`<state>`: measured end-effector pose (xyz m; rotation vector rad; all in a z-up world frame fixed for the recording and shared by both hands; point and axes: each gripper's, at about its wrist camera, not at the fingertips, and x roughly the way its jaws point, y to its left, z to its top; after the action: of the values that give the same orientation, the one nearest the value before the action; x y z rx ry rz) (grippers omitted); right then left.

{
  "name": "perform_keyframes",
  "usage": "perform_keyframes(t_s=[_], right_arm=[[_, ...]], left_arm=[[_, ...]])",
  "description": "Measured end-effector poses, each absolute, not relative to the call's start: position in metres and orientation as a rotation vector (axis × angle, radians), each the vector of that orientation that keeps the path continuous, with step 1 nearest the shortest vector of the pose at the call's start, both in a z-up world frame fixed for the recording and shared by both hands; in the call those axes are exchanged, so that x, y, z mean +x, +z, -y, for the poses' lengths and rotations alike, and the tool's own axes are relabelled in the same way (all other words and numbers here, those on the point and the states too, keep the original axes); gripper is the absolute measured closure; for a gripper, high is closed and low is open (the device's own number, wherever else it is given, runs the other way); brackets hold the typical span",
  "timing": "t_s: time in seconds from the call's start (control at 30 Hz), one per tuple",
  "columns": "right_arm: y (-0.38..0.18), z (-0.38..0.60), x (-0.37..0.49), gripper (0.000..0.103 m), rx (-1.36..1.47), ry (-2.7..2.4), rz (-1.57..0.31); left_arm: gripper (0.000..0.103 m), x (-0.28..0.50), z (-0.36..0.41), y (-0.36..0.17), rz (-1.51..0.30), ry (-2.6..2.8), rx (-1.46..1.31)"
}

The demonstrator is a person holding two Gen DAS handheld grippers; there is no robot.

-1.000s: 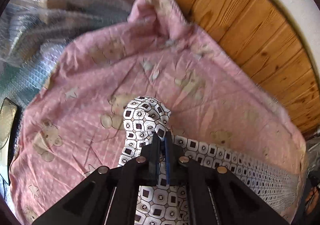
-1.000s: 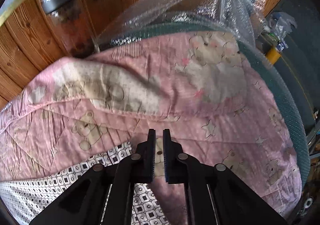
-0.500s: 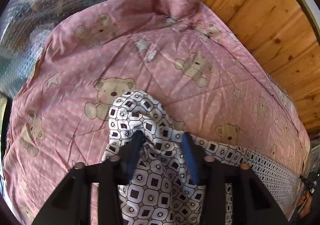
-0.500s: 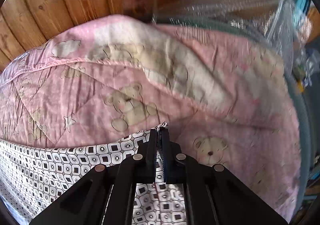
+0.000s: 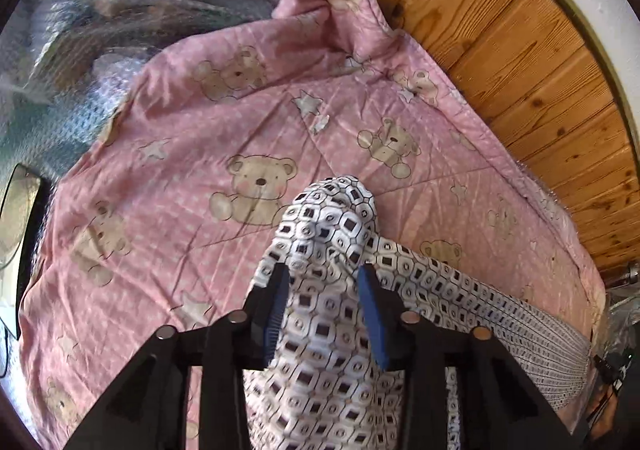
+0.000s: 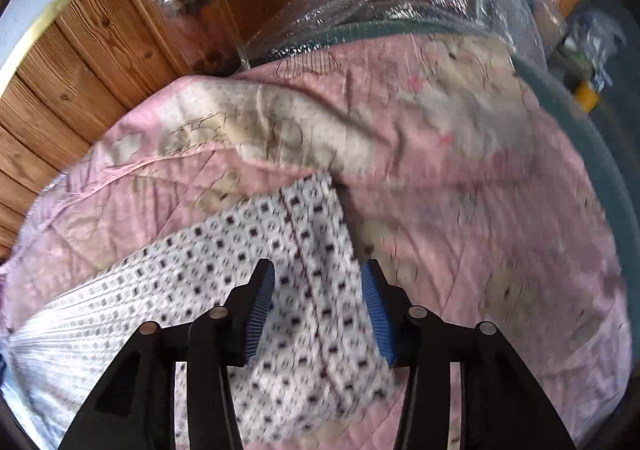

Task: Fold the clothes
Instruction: 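Grasp the shirt front edge with the right gripper and fold it over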

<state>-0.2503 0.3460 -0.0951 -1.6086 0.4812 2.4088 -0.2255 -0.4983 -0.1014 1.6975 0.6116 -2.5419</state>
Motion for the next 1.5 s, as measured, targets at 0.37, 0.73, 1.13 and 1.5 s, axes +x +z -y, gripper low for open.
perform_keyframes(t_s=[0.37,0.73,1.13,1.5], right_arm=[[-0.127,-0.34,-0.181,0.046,-1.503,2.355,-0.734],[-0.129,-0.326,-0.194,0.097,-1.592,2.17,-0.169],[-0.061,-0.304,-0.089,0.056,-1.596,2.302,-0.504],[-0.083,-0.358,0.043,0.047,-1.512,2.22,-0.859]], left_arm=[[0.044,-0.085,0.544,-0.13,-0.78,-2.365,1.751],[0.044,0.01,0.568,-0.146,-0.954,-2.25,1.64],[0.044,0.026,0.545,-0.168,-1.113,-2.283,1.476],[0.101,0.084,0.617,-0.142,-1.243,-2.346,1.361]])
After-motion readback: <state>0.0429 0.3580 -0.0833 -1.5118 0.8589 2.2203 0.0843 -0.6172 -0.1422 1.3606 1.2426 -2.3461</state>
